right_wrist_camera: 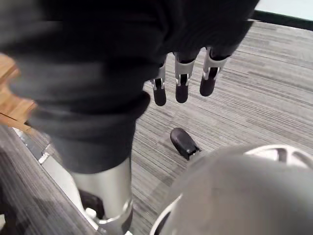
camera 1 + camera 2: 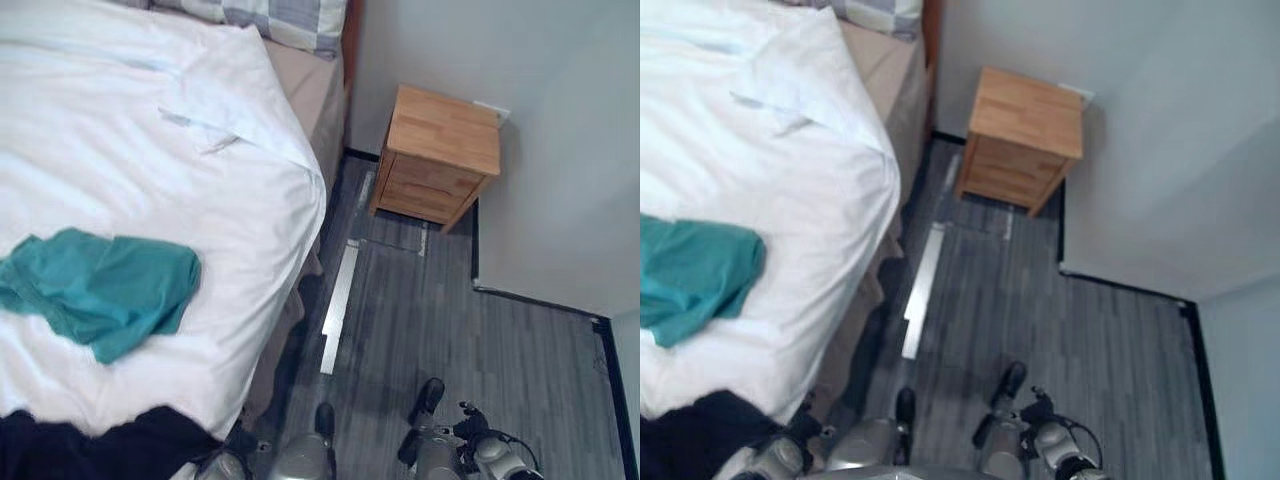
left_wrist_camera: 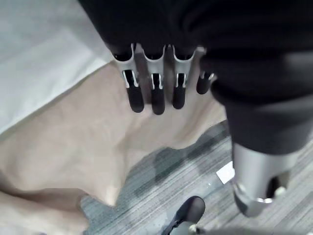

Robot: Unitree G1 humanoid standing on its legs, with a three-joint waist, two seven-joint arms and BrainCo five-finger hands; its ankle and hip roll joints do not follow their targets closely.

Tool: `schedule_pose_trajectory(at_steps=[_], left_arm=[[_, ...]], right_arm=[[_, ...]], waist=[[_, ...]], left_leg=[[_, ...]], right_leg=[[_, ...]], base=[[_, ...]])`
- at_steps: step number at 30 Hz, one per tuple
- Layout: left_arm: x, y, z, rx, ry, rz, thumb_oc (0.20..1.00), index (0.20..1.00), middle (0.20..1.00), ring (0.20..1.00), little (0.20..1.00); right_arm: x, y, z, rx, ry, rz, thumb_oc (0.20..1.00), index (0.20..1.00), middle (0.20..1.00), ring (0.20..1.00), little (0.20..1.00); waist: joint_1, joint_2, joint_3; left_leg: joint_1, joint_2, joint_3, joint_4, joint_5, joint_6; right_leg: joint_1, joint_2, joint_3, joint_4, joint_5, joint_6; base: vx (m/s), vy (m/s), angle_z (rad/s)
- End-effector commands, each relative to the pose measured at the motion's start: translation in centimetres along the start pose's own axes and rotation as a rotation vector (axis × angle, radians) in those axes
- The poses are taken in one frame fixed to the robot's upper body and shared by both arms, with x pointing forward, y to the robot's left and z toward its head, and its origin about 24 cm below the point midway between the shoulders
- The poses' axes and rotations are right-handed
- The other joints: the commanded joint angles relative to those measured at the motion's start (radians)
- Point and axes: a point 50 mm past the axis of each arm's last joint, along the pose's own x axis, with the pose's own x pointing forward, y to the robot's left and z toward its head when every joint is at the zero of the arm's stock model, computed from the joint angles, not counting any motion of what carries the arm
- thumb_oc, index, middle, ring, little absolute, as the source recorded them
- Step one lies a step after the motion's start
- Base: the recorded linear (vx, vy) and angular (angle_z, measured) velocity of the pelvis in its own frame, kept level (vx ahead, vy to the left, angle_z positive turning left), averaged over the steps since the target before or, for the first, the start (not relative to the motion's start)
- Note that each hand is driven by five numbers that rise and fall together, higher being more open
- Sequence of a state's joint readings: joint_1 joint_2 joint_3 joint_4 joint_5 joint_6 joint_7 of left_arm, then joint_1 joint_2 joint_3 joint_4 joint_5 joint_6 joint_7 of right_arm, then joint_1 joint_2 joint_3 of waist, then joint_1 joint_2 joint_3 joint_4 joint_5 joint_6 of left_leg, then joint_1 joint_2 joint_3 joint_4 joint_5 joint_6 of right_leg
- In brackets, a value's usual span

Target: Tidy up the quilt and then pick up the clothes from the bed and put them into the laundry hamper.

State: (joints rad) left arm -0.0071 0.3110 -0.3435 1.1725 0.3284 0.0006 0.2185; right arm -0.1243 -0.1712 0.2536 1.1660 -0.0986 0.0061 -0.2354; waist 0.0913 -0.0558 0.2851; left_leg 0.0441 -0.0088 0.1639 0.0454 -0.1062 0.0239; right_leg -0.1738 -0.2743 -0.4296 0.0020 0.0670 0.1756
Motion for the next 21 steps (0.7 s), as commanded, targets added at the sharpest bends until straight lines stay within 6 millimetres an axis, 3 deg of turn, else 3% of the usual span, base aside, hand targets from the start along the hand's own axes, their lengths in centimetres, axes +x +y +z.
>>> schedule_pose_trajectory(at_steps=[1, 2, 3, 5, 7, 8, 9, 11, 12, 13, 14, 15, 16, 17, 18, 19, 21], left_arm=[[0.8, 5.1, 0.4, 0.026, -0.025, 0.174, 1.0, 1.0, 1.0, 1.0, 1.0], [0.8, 5.3, 0.7, 0.009, -0.042, 0.184, 1.0, 1.0, 1.0, 1.0, 1.0], [0.8, 5.7, 1.1, 0.002, -0.059, 0.2, 1.0, 1.0, 1.0, 1.0, 1.0], [0.8, 6.0, 1.8, -0.013, -0.083, 0.211, 1.0, 1.0, 1.0, 1.0, 1.0], [0.8, 5.7, 2.9, 0.0, -0.124, 0.2, 1.0, 1.0, 1.0, 1.0, 1.0], [0.8, 5.5, 3.4, 0.012, -0.143, 0.2, 1.0, 1.0, 1.0, 1.0, 1.0], [0.8, 5.6, 3.8, 0.009, -0.152, 0.205, 1.0, 1.0, 1.0, 1.0, 1.0], [0.8, 6.1, 4.4, 0.01, -0.171, 0.219, 1.0, 1.0, 1.0, 1.0, 1.0], [0.8, 6.1, 4.6, 0.01, -0.173, 0.22, 1.0, 1.0, 1.0, 1.0, 1.0], [0.8, 6.2, 4.6, 0.008, -0.172, 0.22, 1.0, 1.0, 1.0, 1.0, 1.0], [0.9, 6.1, 3.7, 0.01, -0.136, 0.206, 1.0, 1.0, 1.0, 1.0, 1.0], [0.9, 6.1, 3.7, 0.01, -0.136, 0.207, 1.0, 1.0, 1.0, 1.0, 1.0], [0.9, 6.0, 3.3, 0.014, -0.121, 0.205, 1.0, 1.0, 1.0, 1.0, 1.0], [0.9, 5.9, 2.8, -0.002, -0.101, 0.21, 1.0, 1.0, 1.0, 1.0, 1.0], [0.9, 5.9, 2.8, -0.002, -0.101, 0.21, 1.0, 1.0, 1.0, 1.0, 1.0], [0.9, 6.2, 2.9, -0.041, -0.101, 0.232, 1.0, 1.0, 1.0, 1.0, 1.0], [0.9, 6.5, 3.2, -0.073, -0.111, 0.251, 1.0, 1.0, 1.0, 1.0, 1.0]], right_arm=[[-0.1, -2.1, -2.7, -0.064, 0.082, -0.045, 1.0, 1.0, 1.0, 1.0, 1.0], [0.0, -2.7, -2.7, -0.065, 0.081, -0.063, 1.0, 1.0, 1.0, 1.0, 1.0], [0.1, -3.3, -2.5, -0.059, 0.078, -0.08, 1.0, 1.0, 1.0, 1.0, 1.0], [0.4, -3.8, -1.8, -0.083, 0.062, -0.082, 1.0, 1.0, 1.0, 1.0, 1.0], [0.5, -3.8, -1.4, -0.113, 0.046, -0.076, 1.0, 1.0, 1.0, 1.0, 1.0], [0.4, -3.7, -1.3, -0.123, 0.034, -0.077, 1.0, 1.0, 1.0, 1.0, 1.0], [0.5, -3.8, -0.9, -0.126, 0.024, -0.079, 1.0, 1.0, 1.0, 1.0, 1.0], [0.7, -3.9, -0.1, -0.119, 0.001, -0.089, 1.0, 1.0, 1.0, 1.0, 1.0], [0.7, -3.9, 0.2, -0.121, -0.005, -0.093, 1.0, 1.0, 1.0, 1.0, 1.0], [0.7, -3.5, 0.1, -0.12, 0.001, -0.084, 1.0, 1.0, 1.0, 1.0, 1.0], [0.6, -2.8, 0.0, -0.135, 0.005, -0.066, 1.0, 1.0, 1.0, 1.0, 1.0], [0.6, -2.7, 0.1, -0.135, 0.004, -0.065, 1.0, 1.0, 1.0, 1.0, 1.0], [0.6, -2.6, 0.0, -0.145, 0.012, -0.064, 1.0, 1.0, 1.0, 1.0, 1.0], [0.7, -2.7, 0.8, -0.171, -0.012, -0.067, 1.0, 1.0, 1.0, 1.0, 1.0], [0.7, -2.8, 0.8, -0.172, -0.012, -0.067, 1.0, 1.0, 1.0, 1.0, 1.0], [0.8, -3.0, 1.8, -0.182, -0.054, -0.081, 1.0, 1.0, 1.0, 1.0, 1.0], [0.8, -3.1, 3.7, -0.201, -0.134, -0.091, 1.0, 1.0, 1.0, 1.0, 1.0]], waist=[[0.022, 0.044, -0.02], [0.043, 0.052, 0.004], [0.052, 0.046, 0.032], [0.084, 0.032, 0.06], [0.106, 0.02, 0.056], [0.114, 0.027, 0.049], [0.117, 0.028, 0.039], [0.118, 0.032, 0.018], [0.118, 0.024, 0.007], [0.118, 0.012, 0.0], [0.128, -0.017, -0.005], [0.128, -0.02, -0.004], [0.124, -0.02, 0.001], [0.115, 0.008, 0.011], [0.116, 0.006, 0.011], [0.112, 0.028, 0.022], [0.111, 0.047, 0.028]], left_leg=[[0.002, 0.266, -0.14, 0.363, 0.069, -0.154], [-0.065, 0.282, -0.168, 0.509, 0.088, -0.136], [-0.148, 0.286, -0.179, 0.623, 0.071, -0.112], [-0.233, 0.224, -0.181, 0.642, -0.002, -0.099], [-0.278, 0.135, -0.146, 0.502, -0.025, -0.085], [-0.28, 0.115, -0.11, 0.405, -0.052, -0.082], [-0.292, 0.099, -0.062, 0.328, -0.031, -0.078], [-0.313, 0.109, 0.074, 0.208, 0.04, -0.077], [-0.316, 0.118, 0.15, 0.205, 0.044, -0.068], [-0.298, 0.119, 0.179, 0.187, 0.04, -0.055], [-0.253, 0.08, 0.16, 0.166, 0.003, -0.017], [-0.251, 0.076, 0.161, 0.164, 0.001, -0.014], [-0.23, 0.07, 0.15, 0.164, -0.019, 0.001], [-0.178, 0.062, 0.125, 0.146, -0.043, 0.028], [-0.178, 0.059, 0.127, 0.144, -0.042, 0.03], [-0.138, 0.054, 0.092, 0.114, -0.038, 0.036], [-0.112, 0.046, 0.018, 0.06, -0.009, 0.034]], right_leg=[[0.081, 0.081, 0.003, 0.027, -0.024, -0.006], [0.118, 0.104, 0.006, 0.027, -0.053, -0.022], [0.144, 0.115, 0.009, 0.019, -0.072, -0.046], [0.181, 0.125, 0.024, -0.006, -0.093, -0.056], [0.193, 0.115, 0.031, -0.017, -0.108, -0.054], [0.221, 0.129, 0.035, -0.016, -0.143, -0.045], [0.237, 0.137, 0.028, -0.016, -0.16, -0.046], [0.271, 0.171, 0.007, -0.017, -0.202, -0.048], [0.286, 0.185, -0.006, -0.004, -0.223, -0.049], [0.291, 0.187, -0.016, 0.018, -0.222, -0.045], [0.27, 0.174, -0.033, 0.183, -0.207, -0.001], [0.267, 0.167, -0.032, 0.194, -0.213, 0.004], [0.237, 0.136, -0.042, 0.288, -0.184, 0.046], [0.166, 0.101, -0.019, 0.502, -0.088, 0.086], [0.161, 0.096, -0.016, 0.51, -0.092, 0.086], [0.108, 0.083, -0.001, 0.576, -0.071, 0.086], [0.069, 0.073, -0.005, 0.48, -0.097, 0.055]], base=[[0.66, -0.265, -0.35], [0.48, -0.242, -0.33], [0.31, -0.11, -0.18], [0.26, 0.041, -0.32], [0.38, 0.187, -1.02], [0.53, 0.142, -1.27], [0.52, 0.131, -0.99], [0.46, 0.118, -0.23], [0.49, 0.096, -0.28], [0.64, 0.229, -0.11], [0.46, 0.201, 0.27], [0.45, 0.237, 0.79], [0.44, 0.253, 0.82], [0.43, 0.244, 0.77], [0.45, 0.221, 0.55], [0.31, 0.058, 0.62], [0.32, -0.041, 0.84]])
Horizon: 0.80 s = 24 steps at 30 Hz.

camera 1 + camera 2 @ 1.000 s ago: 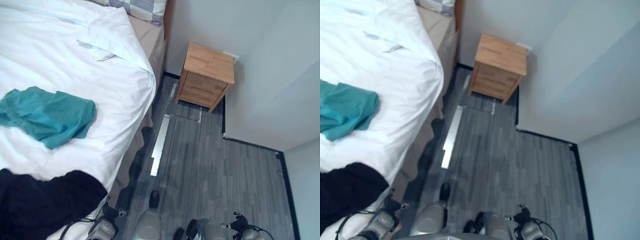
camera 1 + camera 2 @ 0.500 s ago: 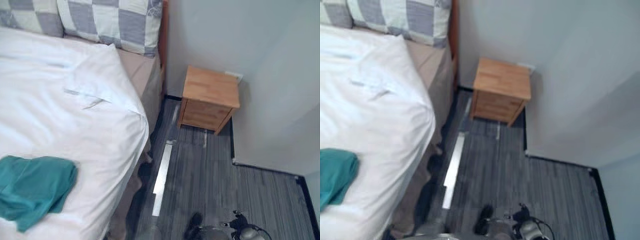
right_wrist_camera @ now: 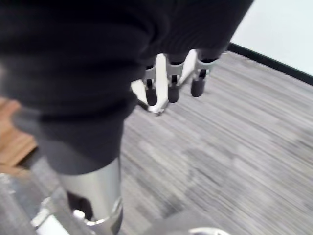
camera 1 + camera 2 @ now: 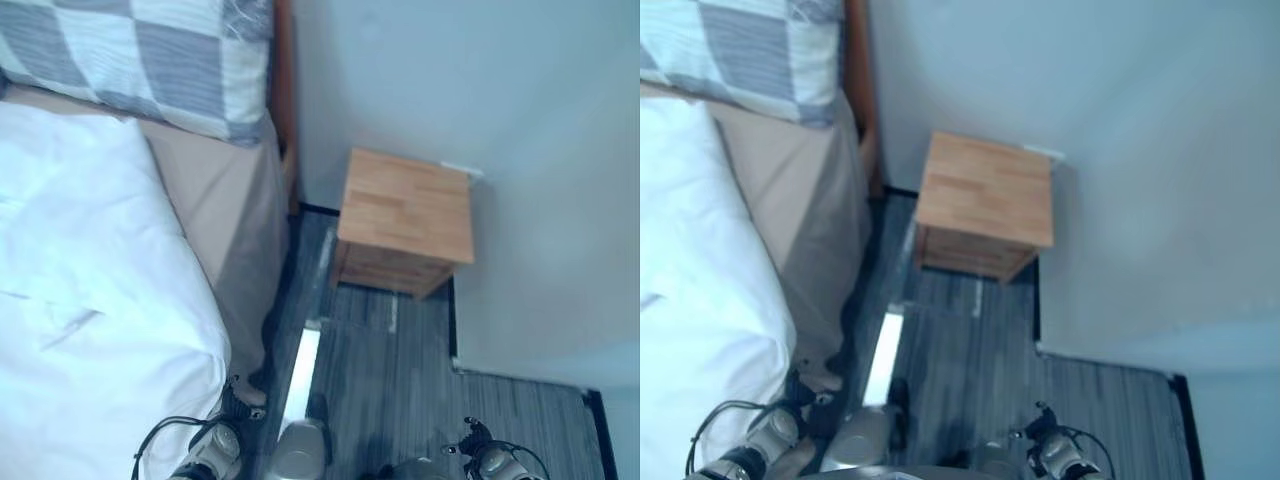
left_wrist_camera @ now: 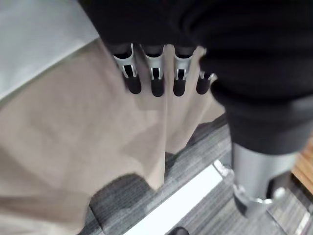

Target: Tidy up the quilt and then pick up the clothes from the bed and put them into the laundry hamper.

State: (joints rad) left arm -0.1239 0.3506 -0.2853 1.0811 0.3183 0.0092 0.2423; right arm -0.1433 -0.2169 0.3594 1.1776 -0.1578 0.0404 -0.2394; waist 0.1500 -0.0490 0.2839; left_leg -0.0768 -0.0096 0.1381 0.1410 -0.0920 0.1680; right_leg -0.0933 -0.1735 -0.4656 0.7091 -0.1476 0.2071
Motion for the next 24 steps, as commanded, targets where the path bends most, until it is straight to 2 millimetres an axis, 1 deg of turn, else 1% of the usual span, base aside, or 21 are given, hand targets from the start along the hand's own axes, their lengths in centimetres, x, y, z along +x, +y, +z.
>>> schedule_pose_trajectory(at_steps=[1, 2, 3, 4, 5, 6, 7, 8, 10, 11, 12, 13, 14, 15, 16, 17, 18, 20, 21, 23, 24], left_arm=[[-0.2, 1.2, -1.1, -0.002, 0.006, 0.09, 1.0, 1.0, 1.0, 1.0, 1.0], [-0.1, 1.3, -0.7, -0.003, -0.013, 0.096, 1.0, 1.0, 1.0, 1.0, 1.0], [-0.1, 1.3, -0.2, -0.007, -0.027, 0.1, 1.0, 1.0, 1.0, 1.0, 1.0], [0.1, 1.3, 0.6, -0.009, -0.051, 0.106, 1.0, 1.0, 1.0, 1.0, 1.0], [0.3, 1.4, 1.2, 0.008, -0.073, 0.099, 1.0, 1.0, 1.0, 1.0, 1.0], [0.3, 1.5, 1.3, -0.028, -0.064, 0.11, 1.0, 1.0, 1.0, 1.0, 1.0], [0.3, 1.2, 1.2, -0.038, -0.052, 0.103, 1.0, 1.0, 1.0, 1.0, 1.0], [0.1, 0.7, 0.5, -0.063, -0.024, 0.093, 1.0, 1.0, 1.0, 1.0, 1.0], [-0.1, 0.3, -0.1, -0.072, -0.011, 0.082, 1.0, 1.0, 1.0, 1.0, 1.0], [-0.7, -0.8, -1.6, -0.102, 0.05, 0.057, 1.0, 1.0, 1.0, 1.0, 1.0], [-1.3, -1.6, -2.8, -0.129, 0.088, 0.045, 1.0, 1.0, 1.0, 1.0, 1.0], [-1.5, -1.8, -3.3, -0.134, 0.102, 0.046, 1.0, 1.0, 1.0, 1.0, 1.0], [-1.7, -1.8, -3.9, -0.145, 0.122, 0.043, 1.0, 1.0, 1.0, 1.0, 1.0], [-1.9, -1.7, -4.4, -0.166, 0.137, 0.055, 1.0, 1.0, 1.0, 1.0, 1.0], [-2.0, -1.6, -4.9, -0.194, 0.157, 0.062, 1.0, 1.0, 1.0, 1.0, 1.0], [-2.1, -1.7, -5.0, -0.195, 0.158, 0.061, 1.0, 1.0, 1.0, 1.0, 1.0], [-2.7, -1.9, -6.6, -0.203, 0.218, 0.058, 1.0, 1.0, 1.0, 1.0, 1.0], [-3.0, -2.3, -7.3, -0.214, 0.242, 0.05, 1.0, 1.0, 1.0, 1.0, 1.0], [-3.4, -2.5, -8.2, -0.22, 0.281, 0.045, 1.0, 1.0, 1.0, 1.0, 1.0], [-3.9, -2.7, -9.1, -0.195, 0.306, 0.029, 1.0, 1.0, 1.0, 1.0, 1.0], [-3.9, -2.6, -9.1, -0.195, 0.306, 0.029, 1.0, 1.0, 1.0, 1.0, 1.0]], right_arm=[[0.5, -3.0, 4.6, -0.032, -0.185, -0.104, 1.0, 1.0, 1.0, 1.0, 1.0], [0.3, -3.5, 5.8, -0.028, -0.244, -0.123, 1.0, 1.0, 1.0, 1.0, 1.0], [0.2, -4.0, 6.1, -0.027, -0.269, -0.137, 1.0, 1.0, 1.0, 1.0, 1.0], [0.1, -4.4, 6.7, -0.041, -0.298, -0.152, 1.0, 1.0, 1.0, 1.0, 1.0], [0.1, -4.6, 6.8, -0.052, -0.307, -0.159, 1.0, 1.0, 1.0, 1.0, 1.0], [-0.1, -4.9, 7.9, -0.083, -0.352, -0.175, 1.0, 1.0, 1.0, 1.0, 1.0], [-0.2, -4.9, 9.0, -0.098, -0.385, -0.17, 1.0, 1.0, 1.0, 1.0, 1.0], [-0.3, -5.2, 9.8, -0.107, -0.414, -0.179, 1.0, 1.0, 1.0, 1.0, 1.0], [-0.4, -5.4, 10.2, -0.109, -0.433, -0.184, 1.0, 1.0, 1.0, 1.0, 1.0], [-0.7, -6.2, 11.2, -0.113, -0.478, -0.21, 1.0, 1.0, 1.0, 1.0, 1.0], [-1.1, -8.0, 12.1, -0.106, -0.522, -0.266, 1.0, 1.0, 1.0, 1.0, 1.0], [-1.4, -9.0, 12.8, -0.124, -0.554, -0.301, 1.0, 1.0, 1.0, 1.0, 1.0], [-2.0, -10.3, 14.0, -0.13, -0.6, -0.34, 1.0, 1.0, 1.0, 1.0, 1.0], [-2.6, -11.4, 15.0, -0.121, -0.648, -0.379, 1.0, 1.0, 1.0, 1.0, 1.0], [-3.2, -12.4, 15.7, -0.112, -0.686, -0.414, 1.0, 1.0, 1.0, 1.0, 1.0], [-3.2, -12.4, 15.7, -0.113, -0.686, -0.413, 1.0, 1.0, 1.0, 1.0, 1.0], [-4.2, -14.8, 16.2, -0.092, -0.724, -0.494, 1.0, 1.0, 1.0, 1.0, 1.0], [-4.8, -15.2, 16.7, -0.086, -0.754, -0.507, 1.0, 1.0, 1.0, 1.0, 1.0], [-6.4, -17.4, 18.5, -0.099, -0.835, -0.589, 1.0, 1.0, 1.0, 1.0, 1.0], [-7.8, -18.4, 20.0, -0.107, -0.908, -0.628, 1.0, 1.0, 1.0, 1.0, 1.0], [-7.9, -18.4, 20.1, -0.107, -0.908, -0.628, 1.0, 1.0, 1.0, 1.0, 1.0]], waist=[[0.045, 0.043, 0.031], [0.035, 0.04, 0.029], [0.013, 0.036, 0.026], [-0.009, 0.031, 0.03], [-0.011, 0.011, 0.028], [-0.008, -0.001, 0.03], [-0.003, -0.005, 0.032], [0.001, 0.002, 0.019], [0.004, 0.002, -0.002], [0.016, 0.012, -0.01], [0.009, 0.016, -0.004], [0.001, 0.018, 0.002], [-0.008, 0.016, 0.006], [-0.014, 0.012, 0.005], [-0.019, 0.008, -0.002], [-0.02, 0.01, 0.0], [-0.042, 0.006, -0.022], [-0.048, 0.012, -0.034], [-0.043, 0.013, -0.05], [-0.042, 0.006, -0.057], [-0.043, 0.004, -0.056]], left_leg=[[0.013, 0.036, -0.01, -0.047, -0.016, -0.118], [0.012, 0.023, -0.074, -0.054, -0.014, -0.129], [0.01, 0.012, -0.13, -0.055, -0.016, -0.139], [0.008, -0.005, -0.195, -0.041, -0.023, -0.143], [0.006, -0.026, -0.244, -0.034, -0.035, -0.145], [-0.015, -0.03, -0.297, -0.018, -0.029, -0.158], [-0.035, -0.029, -0.317, -0.024, -0.014, -0.164], [-0.045, -0.025, -0.355, -0.042, 0.004, -0.171], [-0.052, -0.022, -0.374, -0.07, 0.021, -0.182], [-0.065, -0.013, -0.393, -0.094, 0.056, -0.21], [-0.093, 0.023, -0.296, -0.099, 0.073, -0.223], [-0.107, 0.059, -0.194, -0.09, 0.082, -0.228], [-0.11, 0.112, -0.066, -0.075, 0.09, -0.238], [-0.099, 0.155, 0.023, -0.066, 0.089, -0.247], [-0.073, 0.193, 0.074, -0.049, 0.07, -0.265], [-0.071, 0.195, 0.074, -0.046, 0.068, -0.266], [-0.022, 0.252, 0.165, -0.037, 0.067, -0.289], [0.002, 0.251, 0.171, -0.06, 0.078, -0.291], [0.011, 0.236, 0.165, -0.097, 0.093, -0.292], [0.024, 0.215, 0.156, -0.121, 0.081, -0.276], [0.025, 0.212, 0.157, -0.123, 0.081, -0.275]], right_leg=[[-0.016, -0.02, 0.055, -0.299, 0.093, 0.005], [-0.025, -0.009, 0.137, -0.421, 0.067, -0.009], [-0.028, 0.008, 0.251, -0.531, 0.07, -0.015], [-0.046, 0.022, 0.399, -0.581, 0.081, -0.016], [-0.015, 0.029, 0.481, -0.634, 0.083, -0.015], [-0.022, 0.011, 0.443, -0.625, 0.119, -0.009], [-0.015, 0.015, 0.415, -0.645, 0.115, -0.019], [-0.021, 0.032, 0.412, -0.652, 0.109, -0.028], [0.0, 0.032, 0.381, -0.697, 0.113, -0.026], [0.031, 0.026, 0.32, -0.719, 0.113, -0.034], [0.069, -0.004, 0.23, -0.747, 0.111, -0.029], [0.084, -0.02, 0.188, -0.754, 0.116, -0.025], [0.091, -0.038, 0.14, -0.757, 0.124, -0.024], [0.096, -0.052, 0.105, -0.756, 0.13, -0.026], [0.113, -0.062, 0.079, -0.757, 0.121, -0.026], [0.116, -0.061, 0.079, -0.757, 0.12, -0.027], [0.125, -0.085, 0.014, -0.749, 0.124, -0.033], [0.133, -0.086, 0.007, -0.744, 0.128, -0.032], [0.136, -0.106, -0.006, -0.706, 0.126, -0.031], [0.123, -0.124, -0.009, -0.645, 0.116, -0.025], [0.121, -0.127, -0.009, -0.64, 0.113, -0.024]], base=[[0.25, -0.209, 1.73], [0.31, -0.236, 2.36], [0.34, -0.262, 2.49], [0.34, -0.26, 2.0], [0.31, -0.394, 2.84], [0.18, -0.422, 3.47], [0.1, -0.433, 3.98], [0.09, -0.27, 2.8], [0.11, -0.151, 1.91], [0.08, -0.177, 1.17], [0.04, -0.159, 0.75], [-0.1, -0.011, 1.74], [-0.16, 0.064, 1.93], [-0.09, 0.066, 2.19], [-0.02, 0.037, 1.08], [0.0, 0.099, 0.67], [-0.03, 0.077, 0.28], [0.03, 0.193, 0.33], [0.07, 0.29, 0.59], [0.04, 0.219, 0.54], [0.01, 0.244, 0.29]])
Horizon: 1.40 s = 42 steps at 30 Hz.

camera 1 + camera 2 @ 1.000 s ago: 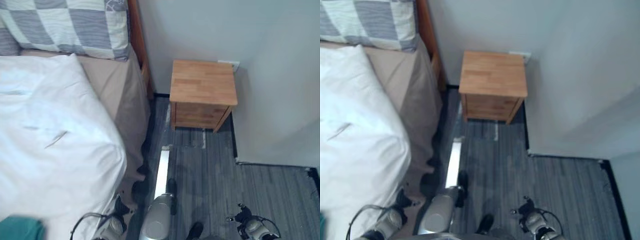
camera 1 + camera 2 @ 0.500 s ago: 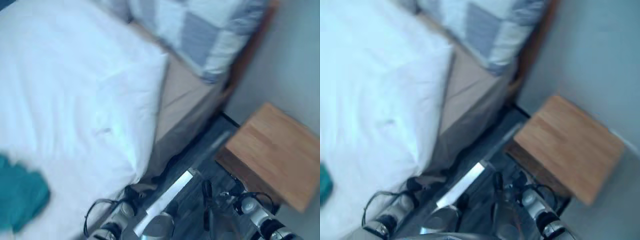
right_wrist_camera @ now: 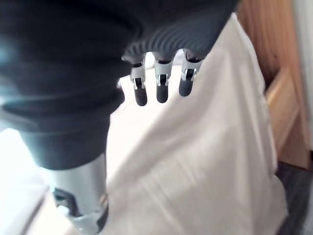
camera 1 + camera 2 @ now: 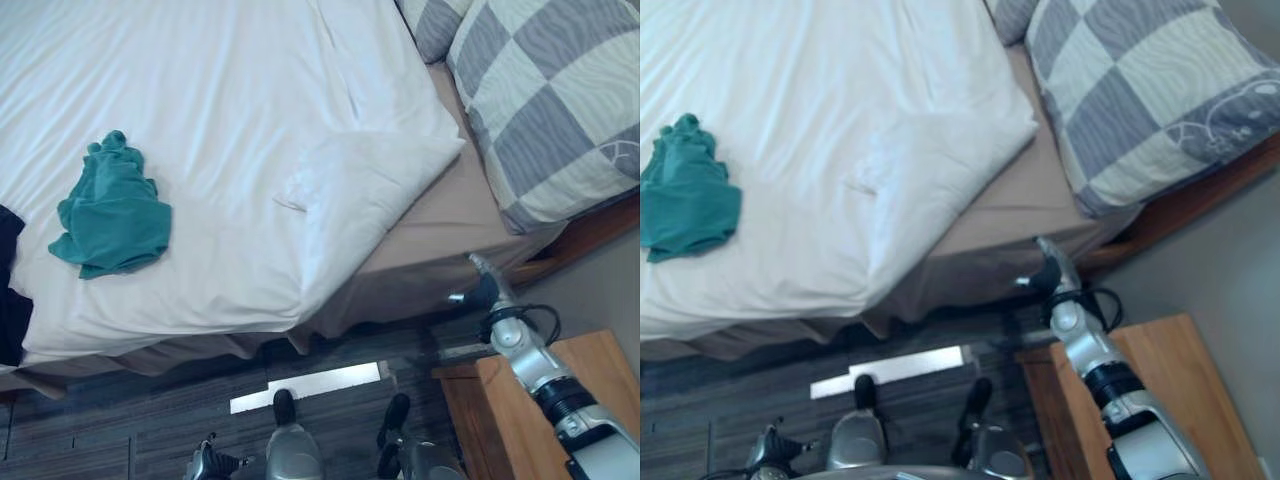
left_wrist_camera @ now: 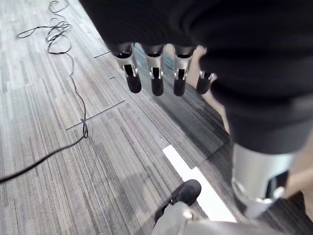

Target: Tidy up the quilt and then pick up the clothes from the bed and put them into the laundry hamper.

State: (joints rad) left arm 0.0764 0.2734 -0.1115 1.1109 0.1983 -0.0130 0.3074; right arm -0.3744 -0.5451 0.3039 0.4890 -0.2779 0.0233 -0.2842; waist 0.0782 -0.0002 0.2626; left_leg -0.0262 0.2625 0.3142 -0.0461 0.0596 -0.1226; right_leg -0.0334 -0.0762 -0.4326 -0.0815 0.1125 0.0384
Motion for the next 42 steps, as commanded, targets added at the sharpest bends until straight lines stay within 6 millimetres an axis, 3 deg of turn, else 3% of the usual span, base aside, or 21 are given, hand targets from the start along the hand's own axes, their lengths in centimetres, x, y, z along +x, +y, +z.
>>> schedule_pose_trajectory(at_steps=[1, 4, 6, 7, 8, 9, 11, 12, 15, 22, 23, 24, 26, 31, 32, 34, 35, 36, 37, 38, 42], left_arm=[[0.3, 3.1, -2.4, 0.09, 0.06, 0.053, 1.0, 1.0, 1.0, 1.0, 1.0], [0.5, 3.6, -1.9, 0.111, 0.041, 0.064, 1.0, 1.0, 1.0, 1.0, 1.0], [0.9, 3.5, 0.4, 0.127, -0.042, 0.072, 1.0, 1.0, 1.0, 1.0, 1.0], [0.9, 3.5, 0.4, 0.127, -0.042, 0.072, 1.0, 1.0, 1.0, 1.0, 1.0], [1.0, 3.5, 1.0, 0.124, -0.062, 0.078, 1.0, 1.0, 1.0, 1.0, 1.0], [1.2, 4.1, 2.0, 0.149, -0.102, 0.098, 1.0, 1.0, 1.0, 1.0, 1.0], [1.2, 4.2, 2.8, 0.158, -0.139, 0.106, 1.0, 1.0, 1.0, 1.0, 1.0], [1.1, 4.3, 4.0, 0.153, -0.195, 0.118, 1.0, 1.0, 1.0, 1.0, 1.0], [0.8, 3.6, 4.6, 0.158, -0.238, 0.106, 1.0, 1.0, 1.0, 1.0, 1.0], [0.6, 4.4, 7.7, 0.207, -0.393, 0.113, 1.0, 1.0, 1.0, 1.0, 1.0], [0.3, 4.2, 8.5, 0.212, -0.43, 0.106, 1.0, 1.0, 1.0, 1.0, 1.0], [0.3, 4.2, 8.5, 0.211, -0.431, 0.106, 1.0, 1.0, 1.0, 1.0, 1.0], [0.2, 3.9, 9.2, 0.207, -0.451, 0.109, 1.0, 1.0, 1.0, 1.0, 1.0], [0.4, 3.4, 8.8, 0.199, -0.415, 0.104, 1.0, 1.0, 1.0, 1.0, 1.0], [0.6, 3.0, 7.9, 0.186, -0.361, 0.103, 1.0, 1.0, 1.0, 1.0, 1.0], [0.6, 2.6, 7.5, 0.18, -0.329, 0.093, 1.0, 1.0, 1.0, 1.0, 1.0], [0.6, 1.7, 6.8, 0.152, -0.273, 0.076, 1.0, 1.0, 1.0, 1.0, 1.0], [0.6, 1.8, 6.8, 0.156, -0.272, 0.076, 1.0, 1.0, 1.0, 1.0, 1.0], [0.6, 0.7, 6.4, 0.142, -0.227, 0.046, 1.0, 1.0, 1.0, 1.0, 1.0], [0.6, 0.7, 6.4, 0.145, -0.227, 0.047, 1.0, 1.0, 1.0, 1.0, 1.0], [0.5, -0.5, 5.2, 0.169, -0.153, -0.006, 1.0, 1.0, 1.0, 1.0, 1.0]], right_arm=[[2.3, -2.9, 5.0, -0.008, -0.195, -0.113, 1.0, 1.0, 1.0, 1.0, 1.0], [3.4, -3.8, 6.9, -0.009, -0.244, -0.137, 1.0, 1.0, 1.0, 1.0, 1.0], [4.3, -6.2, 8.4, -0.067, -0.288, -0.203, 1.0, 1.0, 1.0, 1.0, 1.0], [4.3, -6.2, 8.4, -0.068, -0.288, -0.203, 1.0, 1.0, 1.0, 1.0, 1.0], [4.6, -7.3, 8.8, -0.092, -0.301, -0.229, 1.0, 1.0, 1.0, 1.0, 1.0], [5.2, -9.5, 9.2, -0.129, -0.302, -0.288, 1.0, 1.0, 1.0, 1.0, 1.0], [5.6, -10.1, 10.3, -0.134, -0.32, -0.306, 1.0, 1.0, 1.0, 1.0, 1.0], [6.4, -12.0, 12.1, -0.19, -0.355, -0.34, 1.0, 1.0, 1.0, 1.0, 1.0], [7.1, -13.2, 13.3, -0.215, -0.364, -0.361, 1.0, 1.0, 1.0, 1.0, 1.0], [8.6, -17.9, 16.1, -0.398, -0.339, -0.427, 1.0, 1.0, 1.0, 1.0, 1.0], [9.0, -18.5, 15.6, -0.483, -0.284, -0.408, 0.341, 0.341, 0.341, 0.341, 0.341], [9.0, -18.5, 15.6, -0.484, -0.285, -0.408, 0.2, 0.2, 0.2, 0.2, 0.2], [9.4, -19.3, 13.5, -0.517, -0.176, -0.4, 0.2, 0.2, 0.2, 0.2, 0.2], [9.2, -18.1, 12.2, -0.377, -0.171, -0.398, 0.2, 0.2, 0.2, 0.2, 0.2], [8.5, -15.8, 11.8, -0.256, -0.23, -0.382, 0.2, 0.2, 0.2, 0.2, 0.2], [7.7, -14.3, 11.0, -0.199, -0.253, -0.362, 0.2, 0.2, 0.2, 0.2, 0.2], [5.7, -10.4, 7.5, -0.038, -0.211, -0.316, 0.2, 0.2, 0.2, 0.2, 0.2], [5.6, -10.4, 7.3, -0.037, -0.207, -0.316, 0.2, 0.2, 0.2, 0.2, 0.2], [3.1, -6.4, 2.6, 0.088, -0.071, -0.253, 1.0, 1.0, 1.0, 1.0, 1.0], [3.0, -6.4, 2.5, 0.089, -0.069, -0.253, 1.0, 1.0, 1.0, 1.0, 1.0], [-2.6, 0.2, -5.1, 0.381, 0.272, -0.16, 1.0, 1.0, 1.0, 1.0, 1.0]], waist=[[0.039, -0.051, -0.025], [0.046, -0.059, -0.003], [0.032, -0.06, 0.042], [0.031, -0.059, 0.043], [0.03, -0.056, 0.057], [0.035, -0.068, 0.067], [0.042, -0.073, 0.063], [0.058, -0.069, 0.078], [0.072, -0.061, 0.087], [0.109, -0.009, 0.166], [0.119, -0.003, 0.177], [0.118, -0.003, 0.177], [0.126, 0.002, 0.186], [0.117, 0.001, 0.178], [0.092, -0.008, 0.167], [0.08, -0.016, 0.156], [0.04, -0.029, 0.13], [0.043, -0.03, 0.129], [0.008, -0.04, 0.097], [0.009, -0.041, 0.095], [-0.056, -0.059, 0.025]], left_leg=[[-0.014, -0.081, -0.028, 0.061, -0.092, 0.039], [-0.013, -0.098, -0.042, 0.06, -0.111, 0.056], [-0.054, -0.12, -0.097, 0.078, -0.091, 0.059], [-0.054, -0.119, -0.098, 0.079, -0.092, 0.059], [-0.068, -0.124, -0.126, 0.088, -0.091, 0.057], [-0.101, -0.137, -0.164, 0.12, -0.101, 0.054], [-0.124, -0.143, -0.181, 0.121, -0.095, 0.053], [-0.162, -0.137, -0.192, 0.124, -0.079, 0.046], [-0.187, -0.13, -0.2, 0.12, -0.064, 0.039], [-0.269, -0.107, -0.234, 0.091, 0.001, 0.003], [-0.29, -0.103, -0.238, 0.081, 0.014, -0.003], [-0.291, -0.103, -0.239, 0.082, 0.014, -0.003], [-0.3, -0.099, -0.241, 0.077, 0.022, -0.006], [-0.269, -0.091, -0.232, 0.061, 0.019, -0.004], [-0.237, -0.086, -0.226, 0.054, 0.011, -0.001], [-0.218, -0.086, -0.223, 0.051, 0.005, 0.002], [-0.179, -0.087, -0.215, 0.041, -0.009, 0.009], [-0.177, -0.088, -0.215, 0.04, -0.009, 0.009], [-0.136, -0.091, -0.206, 0.026, -0.023, 0.016], [-0.138, -0.092, -0.206, 0.024, -0.02, 0.017], [-0.05, -0.098, -0.181, -0.012, -0.042, 0.026]], right_leg=[[0.027, -0.265, -0.037, 0.264, -0.144, 0.158], [-0.025, -0.283, 0.016, 0.348, -0.149, 0.168], [-0.077, -0.2, 0.164, 0.224, -0.152, 0.149], [-0.076, -0.199, 0.164, 0.222, -0.151, 0.148], [-0.097, -0.188, 0.211, 0.19, -0.148, 0.145], [-0.089, -0.186, 0.252, 0.136, -0.135, 0.15], [-0.091, -0.188, 0.252, 0.117, -0.116, 0.15], [-0.12, -0.189, 0.246, 0.122, -0.097, 0.149], [-0.136, -0.183, 0.228, 0.119, -0.093, 0.144], [-0.209, -0.169, 0.168, 0.144, -0.103, 0.136], [-0.233, -0.164, 0.154, 0.16, -0.111, 0.133], [-0.234, -0.164, 0.154, 0.16, -0.111, 0.132], [-0.253, -0.157, 0.147, 0.175, -0.118, 0.128], [-0.233, -0.147, 0.154, 0.166, -0.126, 0.125], [-0.209, -0.14, 0.161, 0.154, -0.127, 0.123], [-0.193, -0.138, 0.165, 0.147, -0.127, 0.123], [-0.156, -0.131, 0.169, 0.127, -0.125, 0.124], [-0.154, -0.131, 0.169, 0.126, -0.124, 0.124], [-0.113, -0.13, 0.169, 0.102, -0.12, 0.128], [-0.115, -0.131, 0.169, 0.099, -0.116, 0.128], [-0.044, -0.129, 0.185, 0.054, -0.106, 0.138]], base=[[-0.01, 0.168, 0.17], [-0.04, 0.129, 0.24], [-0.11, -0.032, 0.38], [-0.07, -0.064, 0.52], [0.06, -0.126, 0.73], [0.07, -0.17, 1.07], [0.02, -0.125, 0.98], [-0.04, -0.07, 0.69], [0.01, -0.07, 0.14], [-0.01, -0.074, 0.1], [-0.01, -0.051, 0.25], [0.0, -0.08, 0.22], [0.01, -0.066, 0.12], [0.01, -0.012, 0.04], [0.0, 0.0, 0.0], [0.07, 0.01, -0.12], [0.1, 0.01, -0.18], [0.16, 0.015, -0.11], [0.09, 0.012, -0.02], [0.15, 0.029, -0.05], [0.15, 0.058, -0.2]])
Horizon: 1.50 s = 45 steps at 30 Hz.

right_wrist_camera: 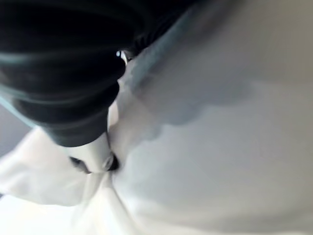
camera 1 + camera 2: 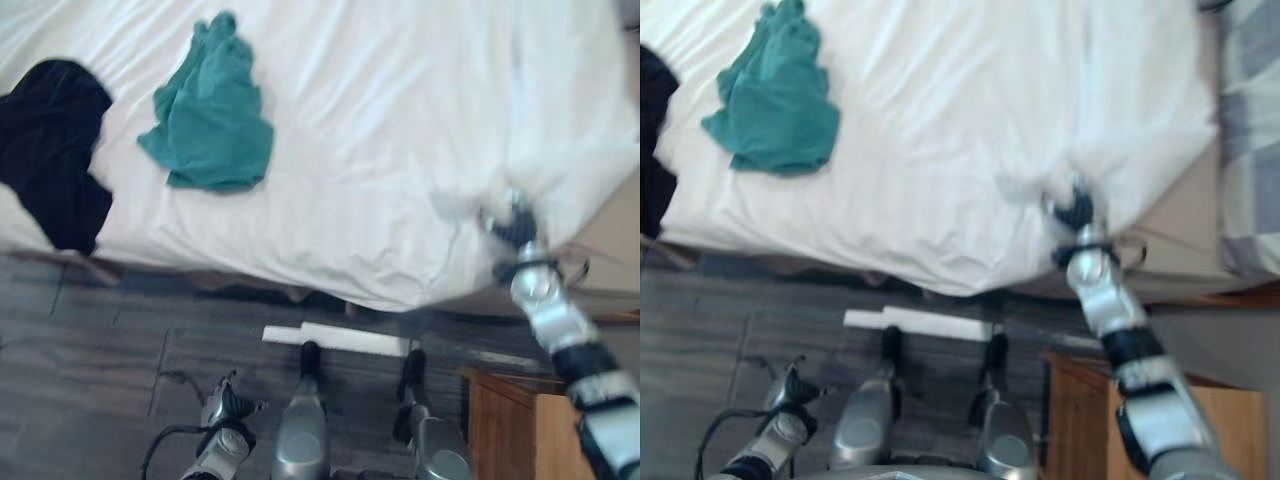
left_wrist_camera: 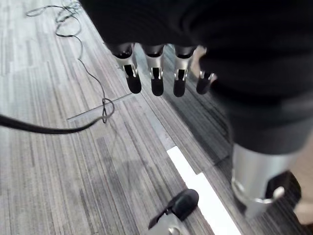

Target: Tidy up the quilt and then pick up the clothes from the bed and put them into the laundry hamper.

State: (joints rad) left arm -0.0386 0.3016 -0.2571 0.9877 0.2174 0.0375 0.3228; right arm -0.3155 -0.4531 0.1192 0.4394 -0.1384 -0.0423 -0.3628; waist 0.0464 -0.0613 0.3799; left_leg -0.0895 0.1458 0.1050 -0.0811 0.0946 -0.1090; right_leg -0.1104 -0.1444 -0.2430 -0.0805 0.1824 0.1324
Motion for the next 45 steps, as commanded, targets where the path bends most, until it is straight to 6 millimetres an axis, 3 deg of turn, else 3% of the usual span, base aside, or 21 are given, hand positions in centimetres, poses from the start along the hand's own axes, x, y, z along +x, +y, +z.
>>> schedule_pose_trajectory(at_steps=[1, 5, 7, 10, 11, 13, 15, 17, 19, 25, 28, 30, 32, 33, 37, 38, 39, 40, 43, 44, 45], left_arm=[[-0.7, -2.0, -1.5, 0.049, 0.076, -0.075, 1.0, 1.0, 1.0, 1.0, 1.0], [-0.5, -1.8, -1.6, 0.037, 0.098, -0.082, 1.0, 1.0, 1.0, 1.0, 1.0], [-0.3, -1.5, -1.7, -0.012, 0.129, -0.059, 1.0, 1.0, 1.0, 1.0, 1.0], [-0.2, -0.8, -2.0, -0.023, 0.137, -0.044, 1.0, 1.0, 1.0, 1.0, 1.0], [-0.2, -0.7, -2.1, -0.026, 0.137, -0.039, 1.0, 1.0, 1.0, 1.0, 1.0], [-0.3, -0.5, -2.7, -0.017, 0.145, -0.035, 1.0, 1.0, 1.0, 1.0, 1.0], [-0.4, -0.1, -3.5, 0.023, 0.159, -0.034, 1.0, 1.0, 1.0, 1.0, 1.0], [-0.2, 0.1, -3.3, 0.033, 0.155, -0.031, 1.0, 1.0, 1.0, 1.0, 1.0], [0.2, 0.5, -2.5, 0.057, 0.127, -0.021, 1.0, 1.0, 1.0, 1.0, 1.0], [1.0, 1.9, -0.1, 0.006, 0.035, 0.05, 1.0, 1.0, 1.0, 1.0, 1.0], [1.2, 2.4, 1.0, -0.029, -0.002, 0.075, 1.0, 1.0, 1.0, 1.0, 1.0], [1.5, 2.6, 1.7, -0.056, -0.002, 0.091, 1.0, 1.0, 1.0, 1.0, 1.0], [1.5, 2.6, 1.7, -0.053, 0.006, 0.093, 1.0, 1.0, 1.0, 1.0, 1.0], [1.7, 2.7, 1.9, -0.055, 0.015, 0.097, 1.0, 1.0, 1.0, 1.0, 1.0], [1.6, 2.1, 1.6, -0.068, 0.05, 0.075, 1.0, 1.0, 1.0, 1.0, 1.0], [1.6, 2.1, 1.6, -0.068, 0.05, 0.075, 1.0, 1.0, 1.0, 1.0, 1.0], [1.5, 1.5, 1.3, -0.039, 0.072, 0.049, 1.0, 1.0, 1.0, 1.0, 1.0], [1.5, 1.5, 1.3, -0.039, 0.072, 0.049, 1.0, 1.0, 1.0, 1.0, 1.0], [1.1, 0.1, 0.5, 0.006, 0.09, -0.016, 1.0, 1.0, 1.0, 1.0, 1.0], [1.1, 0.1, 0.5, 0.006, 0.09, -0.016, 1.0, 1.0, 1.0, 1.0, 1.0], [1.0, -0.1, 0.3, 0.015, 0.091, -0.035, 1.0, 1.0, 1.0, 1.0, 1.0]], right_arm=[[-4.2, 0.4, -8.0, 0.134, 0.392, -0.026, 1.0, 1.0, 1.0, 1.0, 1.0], [-7.3, 0.8, -11.2, 0.243, 0.578, -0.108, 1.0, 1.0, 1.0, 1.0, 1.0], [-7.8, -2.2, -12.6, 0.278, 0.648, -0.307, 1.0, 1.0, 1.0, 1.0, 1.0], [-5.4, -5.9, -10.7, 0.249, 0.518, -0.439, 1.0, 1.0, 1.0, 1.0, 1.0], [-4.8, -6.7, -9.9, 0.231, 0.467, -0.459, 0.2, 0.2, 0.2, 0.2, 0.2], [-2.5, -8.5, -6.6, 0.198, 0.298, -0.496, 0.2, 0.2, 0.2, 0.2, 0.2], [1.3, -9.9, -0.3, 0.196, 0.039, -0.495, 0.2, 0.2, 0.2, 0.2, 0.2], [2.4, -10.0, 1.9, 0.198, -0.038, -0.484, 0.2, 0.2, 0.2, 0.2, 0.2], [5.1, -10.6, 7.9, 0.159, -0.227, -0.457, 0.2, 0.2, 0.2, 0.2, 0.2], [8.2, -12.0, 11.7, 0.142, -0.242, -0.464, 0.2, 0.2, 0.2, 0.2, 0.2], [8.8, -11.4, 10.2, 0.144, -0.152, -0.449, 0.2, 0.2, 0.2, 0.2, 0.2], [7.3, -8.0, 2.8, 0.106, 0.115, -0.361, 0.2, 0.2, 0.2, 0.2, 0.2], [6.2, -6.6, 0.7, 0.102, 0.183, -0.325, 0.2, 0.2, 0.2, 0.2, 0.2], [3.0, -3.3, -4.2, 0.148, 0.37, -0.272, 0.2, 0.2, 0.2, 0.2, 0.2], [-4.2, 1.8, -11.3, 0.135, 0.689, -0.126, 0.2, 0.2, 0.2, 0.2, 0.2], [-4.2, 1.8, -11.3, 0.135, 0.689, -0.126, 0.2, 0.2, 0.2, 0.2, 0.2], [-9.4, 3.5, -14.9, 0.036, 0.867, 0.001, 0.2, 0.2, 0.2, 0.2, 0.2], [-9.4, 3.5, -14.9, 0.036, 0.867, 0.001, 0.2, 0.2, 0.2, 0.2, 0.2], [-18.0, 3.8, -19.2, -0.101, 1.141, 0.172, 0.2, 0.2, 0.2, 0.2, 0.2], [-18.0, 3.9, -19.2, -0.101, 1.141, 0.173, 0.837, 0.837, 0.837, 0.837, 0.837], [-20.5, 3.9, -19.9, -0.142, 1.218, 0.24, 1.0, 1.0, 1.0, 1.0, 1.0]], waist=[[-0.043, 0.001, -0.125], [-0.076, -0.002, -0.163], [-0.094, -0.001, -0.186], [-0.098, 0.0, -0.187], [-0.096, 0.001, -0.184], [-0.086, 0.002, -0.173], [-0.061, 0.005, -0.142], [-0.053, 0.007, -0.127], [-0.021, 0.014, -0.074], [0.018, 0.04, 0.028], [0.026, 0.052, 0.061], [0.023, 0.06, 0.086], [0.021, 0.058, 0.086], [0.005, 0.058, 0.082], [-0.032, 0.044, 0.052], [-0.033, 0.044, 0.05], [-0.051, 0.028, 0.019], [-0.052, 0.027, 0.017], [-0.086, 0.007, -0.067], [-0.087, 0.006, -0.069], [-0.096, 0.007, -0.101]], left_leg=[[0.046, 0.017, 0.042, 0.01, -0.083, 0.016], [0.071, 0.014, 0.054, 0.002, -0.089, 0.02], [0.09, 0.01, 0.058, -0.002, -0.101, 0.02], [0.097, 0.009, 0.059, -0.001, -0.107, 0.02], [0.097, 0.009, 0.059, 0.0, -0.108, 0.019], [0.095, 0.009, 0.058, 0.002, -0.107, 0.018], [0.073, 0.01, 0.05, 0.01, -0.099, 0.015], [0.05, 0.01, 0.046, 0.013, -0.089, 0.013], [-0.01, 0.013, 0.029, 0.022, -0.065, 0.007], [-0.15, 0.021, 0.007, 0.156, -0.074, -0.001], [-0.194, 0.027, 0.004, 0.207, -0.088, -0.005], [-0.237, 0.031, -0.01, 0.262, -0.108, 0.002], [-0.238, 0.031, -0.01, 0.271, -0.114, 0.003], [-0.223, 0.031, -0.009, 0.282, -0.13, 0.006], [-0.144, 0.025, 0.007, 0.259, -0.157, 0.018], [-0.146, 0.024, 0.007, 0.256, -0.153, 0.019], [-0.094, 0.011, 0.018, 0.236, -0.167, 0.028], [-0.096, 0.009, 0.018, 0.232, -0.163, 0.029], [0.001, -0.033, 0.033, 0.158, -0.167, 0.052], [-0.001, -0.035, 0.033, 0.155, -0.164, 0.052], [0.04, -0.056, 0.037, 0.112, -0.162, 0.064]], right_leg=[[0.055, -0.06, 0.005, 0.04, -0.173, 0.048], [0.072, -0.064, 0.015, 0.033, -0.17, 0.053], [0.086, -0.067, 0.026, 0.034, -0.174, 0.058], [0.08, -0.068, 0.034, 0.046, -0.177, 0.059], [0.078, -0.068, 0.037, 0.048, -0.178, 0.058], [0.073, -0.067, 0.042, 0.051, -0.181, 0.056], [0.054, -0.066, 0.046, 0.06, -0.189, 0.05], [0.036, -0.068, 0.045, 0.064, -0.185, 0.048], [-0.014, -0.071, 0.042, 0.087, -0.184, 0.039], [-0.121, -0.087, 0.05, 0.176, -0.196, 0.022], [-0.161, -0.09, 0.048, 0.222, -0.215, 0.019], [-0.218, -0.093, 0.044, 0.298, -0.24, 0.014], [-0.219, -0.094, 0.042, 0.306, -0.243, 0.012], [-0.199, -0.094, 0.039, 0.3, -0.247, 0.011], [-0.117, -0.087, 0.047, 0.234, -0.225, 0.018], [-0.118, -0.088, 0.046, 0.23, -0.221, 0.018], [-0.063, -0.088, 0.045, 0.185, -0.203, 0.025], [-0.065, -0.089, 0.044, 0.182, -0.2, 0.025], [0.027, -0.118, 0.042, 0.123, -0.172, 0.052], [0.025, -0.119, 0.041, 0.121, -0.169, 0.052], [0.035, -0.131, 0.042, 0.131, -0.163, 0.066]], base=[[0.13, 0.081, -0.25], [0.11, 0.073, -0.29], [0.08, 0.077, -0.2], [0.02, 0.047, -0.19], [-0.01, 0.02, -0.07], [-0.03, -0.009, -0.07], [-0.07, -0.038, -0.05], [-0.13, -0.041, 0.06], [-0.17, -0.07, 0.12], [-0.11, -0.039, 0.18], [-0.06, -0.005, 0.02], [-0.07, 0.003, 0.1], [-0.03, 0.008, 0.09], [0.0, 0.053, -0.01], [0.02, 0.101, 0.04], [0.06, 0.104, -0.12], [0.03, 0.07, -0.09], [0.06, 0.113, 0.0], [0.09, 0.158, -0.03], [0.09, 0.226, 0.03], [0.03, 0.11, 0.05]])
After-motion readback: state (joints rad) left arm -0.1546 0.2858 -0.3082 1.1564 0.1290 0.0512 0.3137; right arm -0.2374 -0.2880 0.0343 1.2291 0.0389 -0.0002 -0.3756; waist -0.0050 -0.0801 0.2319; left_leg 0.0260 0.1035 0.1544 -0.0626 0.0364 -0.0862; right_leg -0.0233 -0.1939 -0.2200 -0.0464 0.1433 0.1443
